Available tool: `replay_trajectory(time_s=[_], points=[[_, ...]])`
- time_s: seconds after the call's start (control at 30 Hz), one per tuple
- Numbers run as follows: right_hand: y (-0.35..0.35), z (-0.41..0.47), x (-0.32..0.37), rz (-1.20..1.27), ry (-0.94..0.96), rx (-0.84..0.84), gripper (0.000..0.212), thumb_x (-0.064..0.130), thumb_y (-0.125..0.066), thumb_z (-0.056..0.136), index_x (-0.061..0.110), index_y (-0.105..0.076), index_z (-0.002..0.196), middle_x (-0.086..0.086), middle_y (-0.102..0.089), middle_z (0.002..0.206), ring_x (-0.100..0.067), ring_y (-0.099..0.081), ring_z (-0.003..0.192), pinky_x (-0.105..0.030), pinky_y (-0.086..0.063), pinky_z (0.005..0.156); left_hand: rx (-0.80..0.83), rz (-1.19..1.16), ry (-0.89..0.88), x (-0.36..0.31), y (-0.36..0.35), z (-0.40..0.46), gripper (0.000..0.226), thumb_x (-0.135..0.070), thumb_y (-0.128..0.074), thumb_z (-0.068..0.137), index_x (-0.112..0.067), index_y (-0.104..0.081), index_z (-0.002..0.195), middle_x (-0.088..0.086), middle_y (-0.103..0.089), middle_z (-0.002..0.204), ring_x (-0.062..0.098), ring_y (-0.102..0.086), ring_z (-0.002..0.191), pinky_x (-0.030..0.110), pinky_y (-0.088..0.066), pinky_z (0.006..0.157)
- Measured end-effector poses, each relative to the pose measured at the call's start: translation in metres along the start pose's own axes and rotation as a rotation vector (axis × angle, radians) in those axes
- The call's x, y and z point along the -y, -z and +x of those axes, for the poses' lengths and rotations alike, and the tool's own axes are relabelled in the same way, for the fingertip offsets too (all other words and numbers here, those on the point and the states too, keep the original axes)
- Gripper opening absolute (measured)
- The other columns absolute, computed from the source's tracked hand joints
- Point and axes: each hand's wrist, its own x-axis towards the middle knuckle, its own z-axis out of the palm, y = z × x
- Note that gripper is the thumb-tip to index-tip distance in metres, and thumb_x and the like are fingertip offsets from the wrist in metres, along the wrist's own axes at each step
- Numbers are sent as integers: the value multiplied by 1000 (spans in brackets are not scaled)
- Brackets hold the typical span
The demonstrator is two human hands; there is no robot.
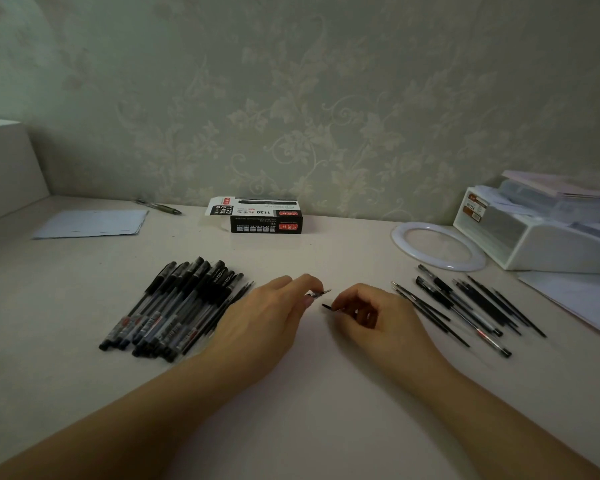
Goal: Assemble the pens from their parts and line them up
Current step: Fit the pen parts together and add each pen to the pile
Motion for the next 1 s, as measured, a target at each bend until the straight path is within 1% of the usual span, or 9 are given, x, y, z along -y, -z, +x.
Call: replay_trajectory(time_s=[0.13,0.27,0.37,0.47,0.6,0.7,0.77,0.87,1.0], points=[[-2,0,2,-166,66,36,10,15,-69,86,23,-74,90,6,-59,79,-5,-53,70,-11,-40,66,12,0,-7,-1,-1,-1,20,-41,-33,99,-42,-45,115,-12,-59,99,14,-58,84,39,-50,66],[-2,1,2,-181,67,36,10,17,-69,87,22,-75,94,4,-60,84,-7,-54,74,-12,-42,69,4,1,-23,-3,-1,-1,21,-41,-33,99,-42,-45,116,-13,-59,100,13,-58,85,36,-49,66],[-1,0,4,-130,75,-5,11,19,-71,87,24,-73,96,8,-60,84,-7,-55,74,-12,-42,68,-15,-41,-43,-2,0,-1,20,-39,-35,100,-41,-45,116,-13,-59,101,12,-57,83,38,-50,65],[0,0,6,16,46,-56,8,29,-71,86,31,-72,94,12,-67,83,-7,-59,71,-13,-44,64,-37,-90,-79,-4,2,0,21,-38,-37,100,-41,-46,118,-19,-57,95,8,-56,76,39,-50,63],[2,-1,9,152,28,-2,6,33,-67,90,36,-72,91,12,-72,82,-11,-65,73,-27,-52,69,-17,-101,-95,-6,0,0,25,-43,-36,98,-45,-38,123,-27,-46,77,0,-50,69,26,-45,57],[4,-1,10,234,12,34,9,26,-69,90,34,-74,90,5,-73,81,-13,-68,76,-26,-55,74,5,-111,-107,-7,0,-1,25,-44,-36,98,-47,-34,123,-24,-49,77,-1,-50,66,25,-41,53],[5,-1,12,306,-8,34,10,22,-70,88,30,-75,87,2,-74,78,-11,-68,73,-21,-54,71,6,-119,-117,-7,1,-1,25,-43,-36,98,-46,-36,123,-23,-49,78,0,-50,66,25,-40,53],[5,2,12,445,-110,-66,8,20,-70,88,23,-75,82,3,-70,70,-5,-59,60,-15,-49,60,-7,-107,-129,-9,3,0,22,-42,-34,99,-45,-40,120,-26,-48,81,1,-48,69,25,-39,55],[10,7,9,811,-306,-241,15,24,-64,91,14,-69,81,1,-64,71,-7,-55,60,-18,-51,62,-9,-94,-121,-6,5,0,22,-38,-34,100,-44,-45,120,-16,-56,93,8,-51,73,35,-47,62]])
